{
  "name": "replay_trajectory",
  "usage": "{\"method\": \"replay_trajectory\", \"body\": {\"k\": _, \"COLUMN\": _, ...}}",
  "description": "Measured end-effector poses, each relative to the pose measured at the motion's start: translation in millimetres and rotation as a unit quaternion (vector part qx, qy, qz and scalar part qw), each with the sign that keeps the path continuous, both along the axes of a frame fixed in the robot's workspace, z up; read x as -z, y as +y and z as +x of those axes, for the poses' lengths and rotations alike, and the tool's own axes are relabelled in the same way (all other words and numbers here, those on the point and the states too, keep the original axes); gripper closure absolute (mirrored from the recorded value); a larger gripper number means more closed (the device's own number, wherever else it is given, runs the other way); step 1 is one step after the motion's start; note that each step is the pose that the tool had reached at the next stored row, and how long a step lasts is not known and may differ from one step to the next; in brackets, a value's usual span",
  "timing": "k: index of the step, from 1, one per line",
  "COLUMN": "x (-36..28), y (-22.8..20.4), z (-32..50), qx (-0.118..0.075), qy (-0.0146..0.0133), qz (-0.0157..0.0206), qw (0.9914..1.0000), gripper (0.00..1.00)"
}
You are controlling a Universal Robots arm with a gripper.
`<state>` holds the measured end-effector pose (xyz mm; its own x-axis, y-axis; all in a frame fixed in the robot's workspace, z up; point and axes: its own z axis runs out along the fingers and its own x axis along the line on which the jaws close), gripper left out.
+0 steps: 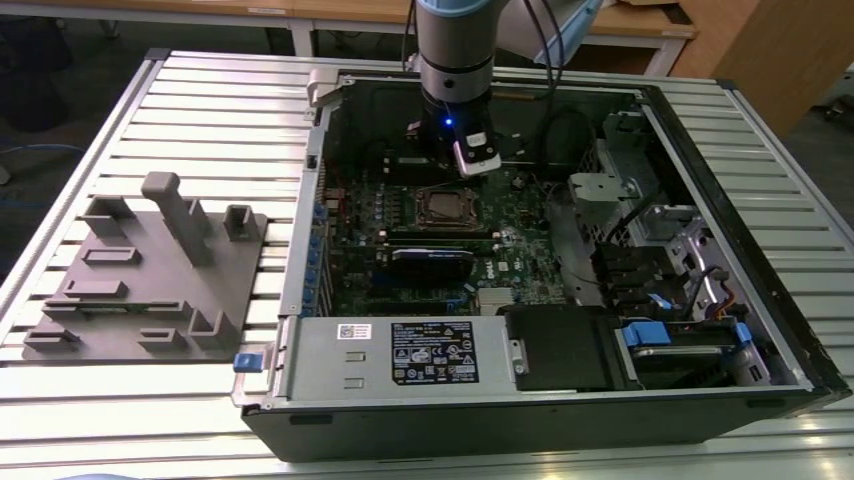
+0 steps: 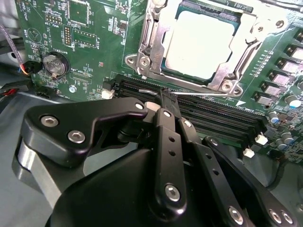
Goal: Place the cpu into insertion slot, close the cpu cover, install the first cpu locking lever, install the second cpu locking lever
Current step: 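Install the first cpu locking lever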
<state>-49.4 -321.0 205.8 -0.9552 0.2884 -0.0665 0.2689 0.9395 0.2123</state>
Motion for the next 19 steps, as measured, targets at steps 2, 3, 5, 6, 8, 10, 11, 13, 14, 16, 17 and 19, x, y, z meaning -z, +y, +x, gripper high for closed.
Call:
{"method": "replay_trajectory", "body": {"k": 2, "x": 0.4, "y": 0.0, "z": 0.0, "qx": 0.0, "qy": -0.0017, "qz": -0.0002, "qw": 1.0, "gripper": 0.9}}
{"method": "replay_trajectory", "body": {"k": 3, "x": 0.6, "y": 0.0, "z": 0.0, "qx": 0.0, "qy": -0.0029, "qz": -0.0003, "qw": 1.0, "gripper": 0.9}}
{"method": "replay_trajectory", "body": {"k": 5, "x": 0.8, "y": 0.0, "z": 0.0, "qx": 0.0, "qy": -0.0049, "qz": -0.0005, "qw": 0.99999, "gripper": 0.9}}
{"method": "replay_trajectory", "body": {"k": 6, "x": 0.9, "y": 0.0, "z": 0.0, "qx": 0.0, "qy": -0.0049, "qz": -0.0005, "qw": 0.99999, "gripper": 0.9}}
{"method": "replay_trajectory", "body": {"k": 8, "x": 0.9, "y": 0.4, "z": -0.1, "qx": 0.0, "qy": -0.005, "qz": -0.0004, "qw": 0.99999, "gripper": 0.9}}
{"method": "replay_trajectory", "body": {"k": 10, "x": 0.9, "y": 1.3, "z": -0.5, "qx": 0.0, "qy": -0.005, "qz": -0.0005, "qw": 0.99999, "gripper": 0.9}}
{"method": "replay_trajectory", "body": {"k": 11, "x": 0.9, "y": 1.7, "z": -0.7, "qx": 0.0, "qy": -0.0049, "qz": -0.0005, "qw": 0.99999, "gripper": 0.9}}
{"method": "replay_trajectory", "body": {"k": 13, "x": 1.0, "y": 2.3, "z": -1.2, "qx": 0.0, "qy": -0.005, "qz": -0.0005, "qw": 0.99999, "gripper": 0.9}}
{"method": "replay_trajectory", "body": {"k": 14, "x": 1.0, "y": 2.3, "z": -1.3, "qx": 0.0, "qy": -0.005, "qz": -0.0005, "qw": 0.99999, "gripper": 0.9}}
{"method": "replay_trajectory", "body": {"k": 16, "x": 1.3, "y": 2.4, "z": -1.6, "qx": 0.0, "qy": -0.0053, "qz": -0.0004, "qw": 0.99999, "gripper": 0.9}}
{"method": "replay_trajectory", "body": {"k": 17, "x": 1.7, "y": 2.4, "z": -1.8, "qx": 0.0, "qy": -0.0061, "qz": -0.0004, "qw": 0.99998, "gripper": 0.9}}
{"method": "replay_trajectory", "body": {"k": 19, "x": 3.0, "y": 2.4, "z": -2.1, "qx": 0.0, "qy": -0.0084, "qz": -0.0004, "qw": 0.99996, "gripper": 0.9}}
